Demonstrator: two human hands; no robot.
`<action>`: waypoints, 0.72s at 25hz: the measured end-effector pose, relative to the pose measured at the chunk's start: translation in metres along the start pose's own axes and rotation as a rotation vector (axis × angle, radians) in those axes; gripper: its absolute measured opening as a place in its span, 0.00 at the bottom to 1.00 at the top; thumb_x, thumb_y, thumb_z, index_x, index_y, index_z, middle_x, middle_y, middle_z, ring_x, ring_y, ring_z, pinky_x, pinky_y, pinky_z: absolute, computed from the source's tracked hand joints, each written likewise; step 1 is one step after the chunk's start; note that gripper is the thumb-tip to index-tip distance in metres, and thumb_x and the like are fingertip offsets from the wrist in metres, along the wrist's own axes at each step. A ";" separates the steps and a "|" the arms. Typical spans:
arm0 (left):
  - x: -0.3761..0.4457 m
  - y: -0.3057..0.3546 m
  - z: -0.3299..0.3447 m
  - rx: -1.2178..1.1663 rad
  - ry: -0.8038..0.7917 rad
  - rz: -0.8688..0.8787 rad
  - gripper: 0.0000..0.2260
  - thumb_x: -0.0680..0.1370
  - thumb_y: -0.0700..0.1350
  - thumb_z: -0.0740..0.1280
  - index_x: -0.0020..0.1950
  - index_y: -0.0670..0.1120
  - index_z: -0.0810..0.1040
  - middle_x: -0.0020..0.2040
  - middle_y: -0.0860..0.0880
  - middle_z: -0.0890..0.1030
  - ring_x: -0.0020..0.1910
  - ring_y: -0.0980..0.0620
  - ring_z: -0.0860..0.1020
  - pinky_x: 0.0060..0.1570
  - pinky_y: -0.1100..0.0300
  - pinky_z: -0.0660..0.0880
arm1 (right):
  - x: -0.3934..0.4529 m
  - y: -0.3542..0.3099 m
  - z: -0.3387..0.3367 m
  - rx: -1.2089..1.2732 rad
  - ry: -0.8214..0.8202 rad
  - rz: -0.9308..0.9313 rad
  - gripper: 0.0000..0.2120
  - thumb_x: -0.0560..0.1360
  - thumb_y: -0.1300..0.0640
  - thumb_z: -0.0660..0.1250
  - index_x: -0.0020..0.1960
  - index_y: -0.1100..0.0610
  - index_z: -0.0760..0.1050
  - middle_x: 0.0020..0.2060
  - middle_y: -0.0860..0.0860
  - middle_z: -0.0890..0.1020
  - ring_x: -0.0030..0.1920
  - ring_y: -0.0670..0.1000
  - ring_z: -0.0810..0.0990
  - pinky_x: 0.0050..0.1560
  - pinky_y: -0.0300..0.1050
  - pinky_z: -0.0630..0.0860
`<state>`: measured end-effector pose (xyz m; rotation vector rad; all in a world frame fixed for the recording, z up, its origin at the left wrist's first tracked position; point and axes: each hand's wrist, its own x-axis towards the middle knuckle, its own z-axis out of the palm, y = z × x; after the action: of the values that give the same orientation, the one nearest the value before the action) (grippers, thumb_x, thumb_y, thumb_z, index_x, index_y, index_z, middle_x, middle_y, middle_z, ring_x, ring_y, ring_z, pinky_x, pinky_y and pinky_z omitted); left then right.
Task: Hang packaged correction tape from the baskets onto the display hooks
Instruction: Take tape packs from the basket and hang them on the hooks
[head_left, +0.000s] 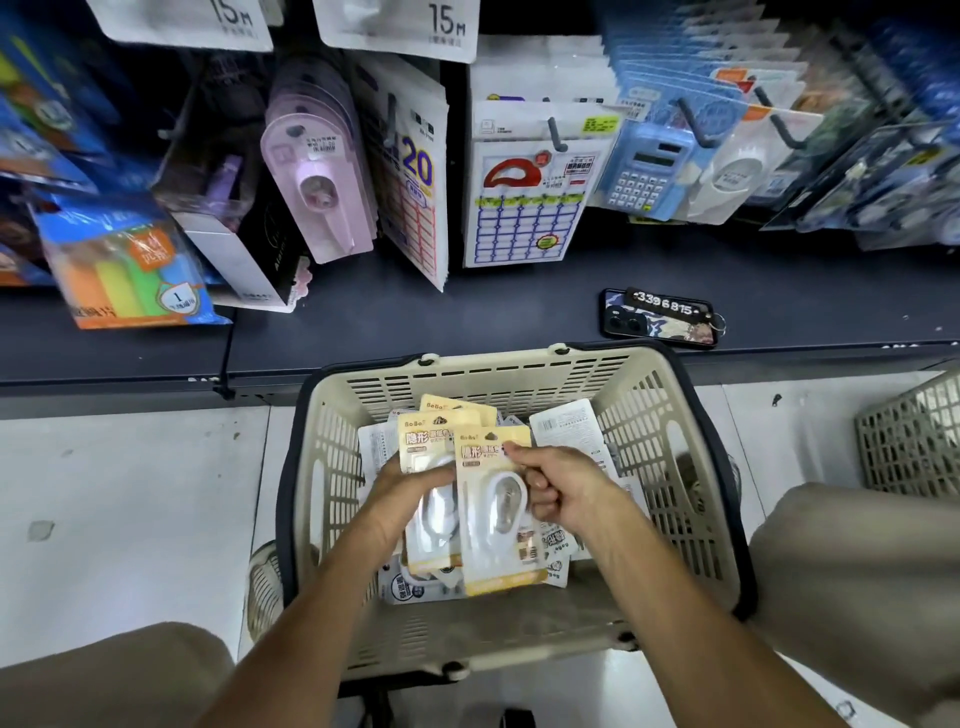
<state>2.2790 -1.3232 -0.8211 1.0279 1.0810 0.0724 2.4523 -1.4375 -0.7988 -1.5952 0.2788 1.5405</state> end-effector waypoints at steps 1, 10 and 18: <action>-0.003 0.000 0.001 -0.034 -0.060 -0.047 0.24 0.70 0.60 0.75 0.64 0.52 0.82 0.58 0.50 0.86 0.62 0.45 0.81 0.67 0.45 0.72 | 0.001 0.006 0.010 0.064 0.038 0.012 0.11 0.77 0.56 0.72 0.37 0.57 0.76 0.21 0.48 0.69 0.18 0.45 0.61 0.20 0.35 0.57; 0.008 -0.005 -0.001 0.122 0.152 -0.043 0.21 0.66 0.46 0.83 0.56 0.50 0.82 0.45 0.57 0.88 0.53 0.53 0.83 0.55 0.56 0.77 | 0.018 0.037 -0.028 -0.862 0.450 -0.143 0.18 0.77 0.47 0.68 0.62 0.57 0.74 0.53 0.52 0.81 0.50 0.54 0.82 0.44 0.47 0.75; 0.016 -0.015 0.002 0.182 0.229 -0.023 0.21 0.65 0.48 0.83 0.54 0.51 0.80 0.43 0.58 0.86 0.46 0.60 0.81 0.42 0.65 0.71 | 0.021 0.052 -0.027 -0.795 0.112 -0.354 0.18 0.73 0.64 0.71 0.56 0.47 0.71 0.51 0.50 0.82 0.48 0.52 0.83 0.40 0.47 0.79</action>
<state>2.2829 -1.3250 -0.8432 1.1910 1.3259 0.0754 2.4401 -1.4792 -0.8438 -2.1849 -0.6078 1.3468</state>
